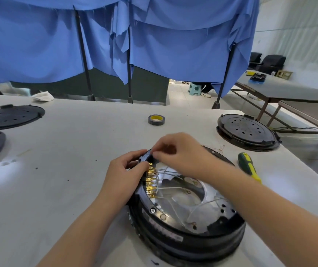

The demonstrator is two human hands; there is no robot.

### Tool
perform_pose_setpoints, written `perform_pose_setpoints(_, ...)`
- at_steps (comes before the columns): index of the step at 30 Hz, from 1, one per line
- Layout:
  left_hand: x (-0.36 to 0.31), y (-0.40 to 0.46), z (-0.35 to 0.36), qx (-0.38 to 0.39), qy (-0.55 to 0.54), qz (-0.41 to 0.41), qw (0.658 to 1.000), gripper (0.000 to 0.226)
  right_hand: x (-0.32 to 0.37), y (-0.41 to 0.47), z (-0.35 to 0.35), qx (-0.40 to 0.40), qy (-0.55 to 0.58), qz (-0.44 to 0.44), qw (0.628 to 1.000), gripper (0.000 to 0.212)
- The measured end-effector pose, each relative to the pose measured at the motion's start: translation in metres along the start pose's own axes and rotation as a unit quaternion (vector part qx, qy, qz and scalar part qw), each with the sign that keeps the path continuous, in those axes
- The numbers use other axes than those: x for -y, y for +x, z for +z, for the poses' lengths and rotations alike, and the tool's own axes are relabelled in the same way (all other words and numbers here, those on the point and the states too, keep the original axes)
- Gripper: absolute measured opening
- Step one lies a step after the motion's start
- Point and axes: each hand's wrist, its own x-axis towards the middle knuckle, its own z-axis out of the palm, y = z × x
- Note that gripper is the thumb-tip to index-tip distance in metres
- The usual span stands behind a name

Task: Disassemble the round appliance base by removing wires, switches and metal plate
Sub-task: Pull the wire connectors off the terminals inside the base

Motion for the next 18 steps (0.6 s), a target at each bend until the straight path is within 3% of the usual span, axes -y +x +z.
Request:
perform_pose_setpoints(6, 0.0008, -0.0009, 0.0002, 0.009, -0.011, 0.013, 1.0, 0.031, -0.0045, -0.0056, 0.006, -0.008, 0.039, 0.038, 0.998, 0.007)
perform_pose_setpoints(8, 0.0022, -0.0004, 0.0001, 0.008, -0.015, 0.012, 1.0, 0.029, -0.0057, -0.0077, 0.0071, 0.025, 0.053, 0.047, 0.997, 0.006)
perform_pose_setpoints(18, 0.0048, 0.001, 0.0003, 0.006, -0.014, 0.022, 1.0, 0.027, -0.0047, -0.008, 0.0118, 0.071, 0.078, 0.019, 0.994, 0.007)
